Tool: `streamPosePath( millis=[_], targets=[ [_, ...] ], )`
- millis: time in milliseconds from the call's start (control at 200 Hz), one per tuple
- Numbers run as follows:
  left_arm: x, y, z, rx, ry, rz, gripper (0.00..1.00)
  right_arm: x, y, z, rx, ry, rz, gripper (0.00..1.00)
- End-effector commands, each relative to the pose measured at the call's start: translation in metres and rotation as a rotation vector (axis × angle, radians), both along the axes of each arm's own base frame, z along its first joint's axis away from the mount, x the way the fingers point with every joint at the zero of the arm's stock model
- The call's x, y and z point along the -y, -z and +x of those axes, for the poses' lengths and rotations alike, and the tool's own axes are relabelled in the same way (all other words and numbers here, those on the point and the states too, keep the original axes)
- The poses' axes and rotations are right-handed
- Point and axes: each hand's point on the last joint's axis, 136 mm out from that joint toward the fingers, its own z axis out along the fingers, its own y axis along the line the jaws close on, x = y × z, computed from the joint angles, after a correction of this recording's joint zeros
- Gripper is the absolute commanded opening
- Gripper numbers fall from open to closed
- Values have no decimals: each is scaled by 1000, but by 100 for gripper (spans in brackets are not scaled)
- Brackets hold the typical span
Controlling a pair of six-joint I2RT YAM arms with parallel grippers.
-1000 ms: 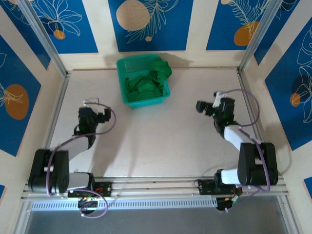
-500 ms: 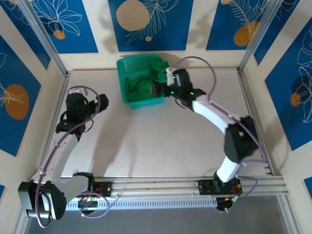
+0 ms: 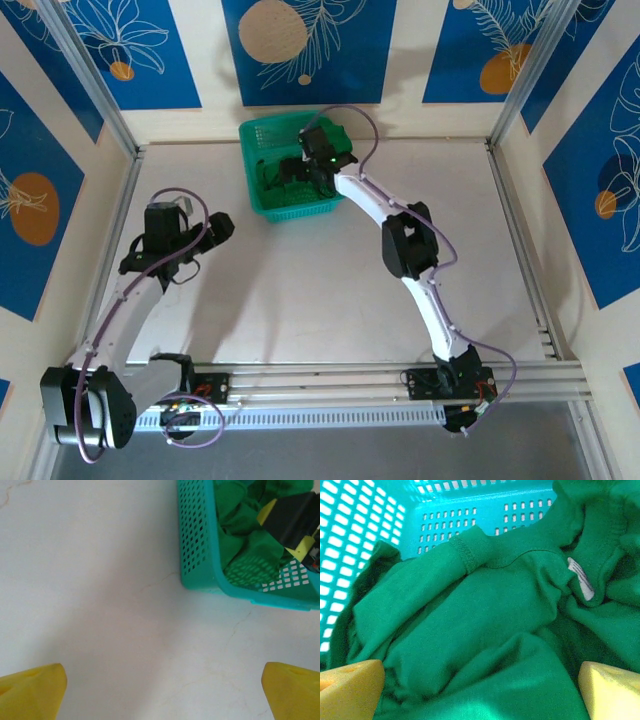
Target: Fold the inside-out t-shirt
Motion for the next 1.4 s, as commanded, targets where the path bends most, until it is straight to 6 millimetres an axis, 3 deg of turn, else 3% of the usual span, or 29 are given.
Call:
streamPosePath(
  millis=[0,140,245,310,350,455,550,650,725,831,916,951,1046,1176,1231,1296,1396],
  targets=[
    [7,6,-8,-35,30,-34,99,-3,19,-3,-65,43,-23,96],
    [15,9,-5,-30,58,-72,99,-3,49,-1,-136,59,19,78],
    [23,10,-1,-23,90,-106,99,-11,50,1,-166,31,120,31],
    [28,9,2,-29,111,-124,100,-18,31,4,-169,-4,202,7],
    [31,8,3,-31,127,-133,99,-22,10,6,-156,-34,259,1],
    [35,6,7,-37,150,-147,100,-25,-60,14,-89,-104,432,0],
    [36,3,10,-38,146,-162,99,-21,-134,17,8,-191,587,0],
    [39,-5,12,-34,148,-185,99,-12,-220,4,119,-296,700,0],
    [41,-13,13,-21,157,-192,99,-10,-285,-24,201,-416,764,0],
    [41,-25,14,17,164,-188,99,-10,-366,-81,327,-610,814,0],
    [38,-28,16,44,155,-175,100,-8,-408,-130,387,-748,834,0],
    [38,-27,16,49,149,-173,100,-7,-416,-144,395,-781,837,0],
    [39,-25,17,52,148,-193,100,-5,-429,-183,407,-842,827,0],
    [44,-20,16,35,162,-224,100,-3,-391,-214,375,-799,718,6],
    [44,-16,13,21,160,-222,100,0,-354,-220,320,-741,656,10],
    [41,-10,11,4,147,-215,99,13,-310,-227,250,-655,599,23],
    [40,0,8,-25,140,-212,100,43,-221,-223,95,-447,500,31]
  ],
)
